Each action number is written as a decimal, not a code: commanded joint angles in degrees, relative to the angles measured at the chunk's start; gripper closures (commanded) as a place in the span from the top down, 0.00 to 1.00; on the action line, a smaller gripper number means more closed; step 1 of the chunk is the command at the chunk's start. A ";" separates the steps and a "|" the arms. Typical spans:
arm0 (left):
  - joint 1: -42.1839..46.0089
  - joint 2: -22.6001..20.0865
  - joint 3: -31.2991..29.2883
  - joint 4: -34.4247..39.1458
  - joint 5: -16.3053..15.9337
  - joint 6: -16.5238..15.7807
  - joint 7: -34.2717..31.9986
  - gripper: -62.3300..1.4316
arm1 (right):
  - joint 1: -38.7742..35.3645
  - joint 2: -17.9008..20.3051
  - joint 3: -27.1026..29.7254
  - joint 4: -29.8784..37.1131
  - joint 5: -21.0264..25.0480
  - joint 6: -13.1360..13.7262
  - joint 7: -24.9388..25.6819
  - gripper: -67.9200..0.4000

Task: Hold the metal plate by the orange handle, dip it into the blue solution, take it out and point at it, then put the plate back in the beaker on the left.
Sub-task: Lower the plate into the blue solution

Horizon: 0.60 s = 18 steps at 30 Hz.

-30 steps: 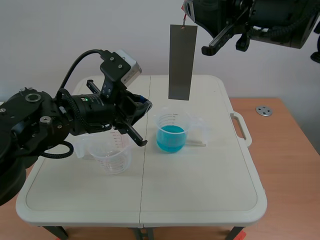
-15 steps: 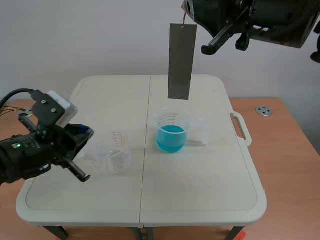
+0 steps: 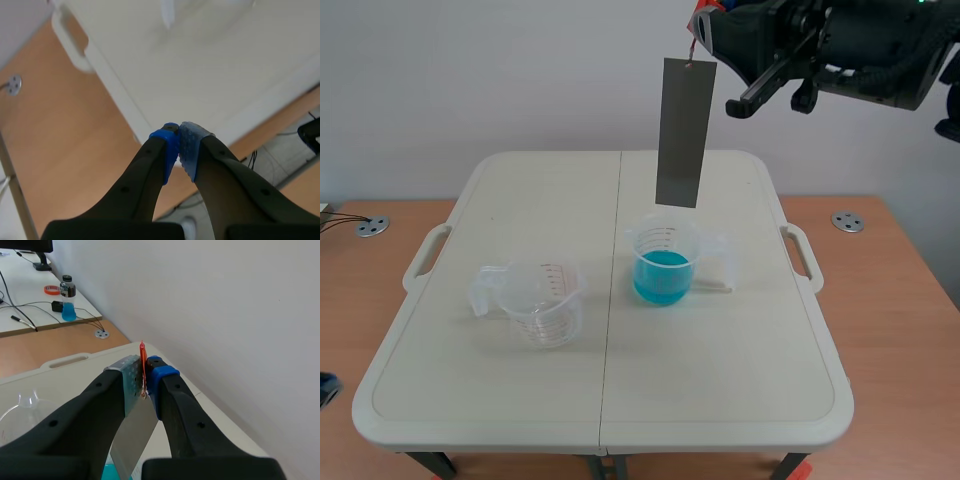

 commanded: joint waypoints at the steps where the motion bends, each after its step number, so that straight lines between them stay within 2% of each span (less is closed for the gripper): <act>1: 2.47 0.57 -0.70 0.15 -0.46 0.87 -0.55 0.04 | 1.44 0.28 0.37 -0.66 0.81 -0.02 1.66 0.03; 4: 8.24 0.59 -0.98 0.15 -1.29 2.12 -0.55 0.04 | 1.46 0.28 0.37 -1.70 0.81 0.28 2.60 0.03; 9: 15.54 1.88 -0.98 0.13 -2.19 2.47 -0.57 0.04 | 1.49 0.28 -0.39 -3.28 0.72 0.33 3.96 0.03; 18: 20.87 6.14 -0.81 -0.74 -2.56 2.19 0.13 0.04 | 1.46 0.15 -1.53 -6.38 0.31 0.46 5.86 0.03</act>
